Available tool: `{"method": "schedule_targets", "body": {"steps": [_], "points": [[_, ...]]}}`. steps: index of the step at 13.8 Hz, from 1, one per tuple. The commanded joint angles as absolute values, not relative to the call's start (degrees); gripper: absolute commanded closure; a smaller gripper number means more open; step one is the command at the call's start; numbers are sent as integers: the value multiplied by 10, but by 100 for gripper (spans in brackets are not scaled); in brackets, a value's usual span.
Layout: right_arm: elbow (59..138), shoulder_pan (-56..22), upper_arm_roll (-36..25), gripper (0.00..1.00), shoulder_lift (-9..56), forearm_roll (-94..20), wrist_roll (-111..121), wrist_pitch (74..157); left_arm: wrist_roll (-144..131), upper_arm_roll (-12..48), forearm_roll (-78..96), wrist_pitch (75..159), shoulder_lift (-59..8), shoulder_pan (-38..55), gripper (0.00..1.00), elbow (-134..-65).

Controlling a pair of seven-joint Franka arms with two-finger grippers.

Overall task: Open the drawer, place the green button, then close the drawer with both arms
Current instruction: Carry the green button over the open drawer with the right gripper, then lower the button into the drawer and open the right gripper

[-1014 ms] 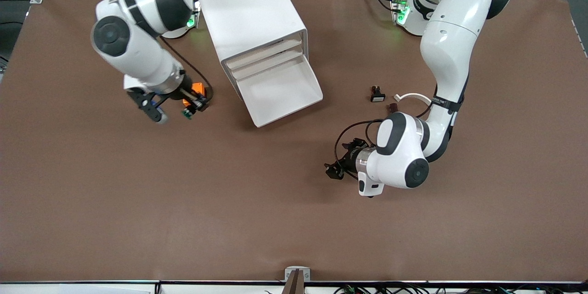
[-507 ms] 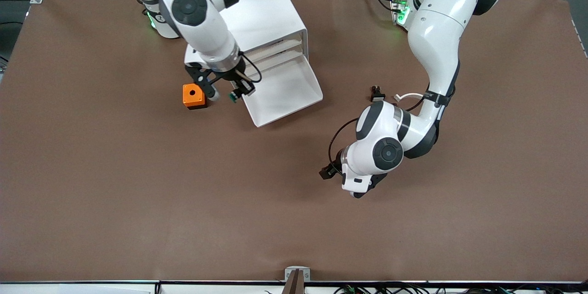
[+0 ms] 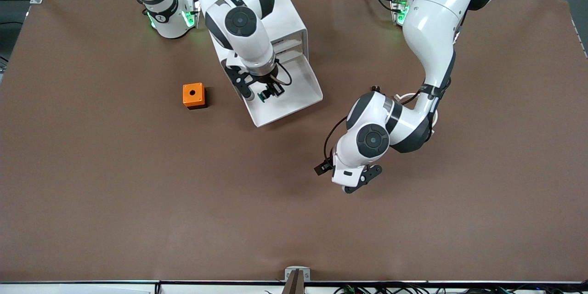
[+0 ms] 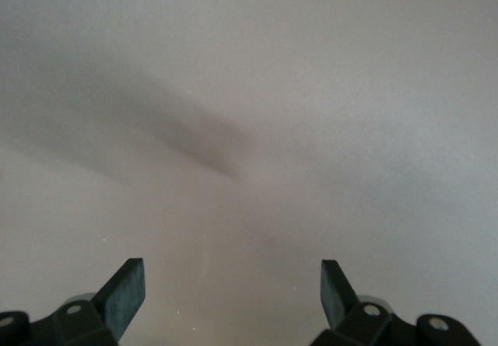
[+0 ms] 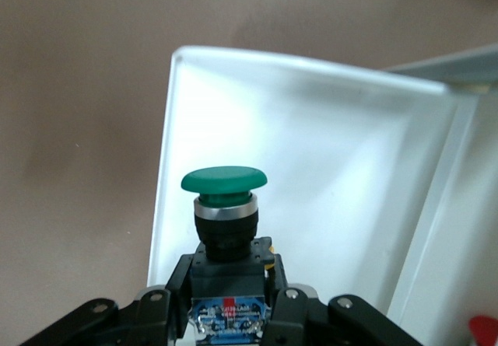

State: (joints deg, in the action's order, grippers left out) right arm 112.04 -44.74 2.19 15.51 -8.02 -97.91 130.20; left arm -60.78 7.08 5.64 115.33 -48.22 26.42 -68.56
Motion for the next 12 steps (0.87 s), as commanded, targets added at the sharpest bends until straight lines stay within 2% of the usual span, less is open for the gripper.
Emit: {"method": "schedule_targets", "body": {"steps": [1,5,12], "points": [[1108,-479,15,100,177,-82,-1019,1316,-621,65,42,1157,-471,274,1,-698],[1103,-514,14,100,212,-76,-1083,1360,-623,65,41,1157,-472,281,1,-703],[1096,-542,13,100,214,-74,-1132,1355,-624,66,42,1157,-474,282,1,-703]]}}
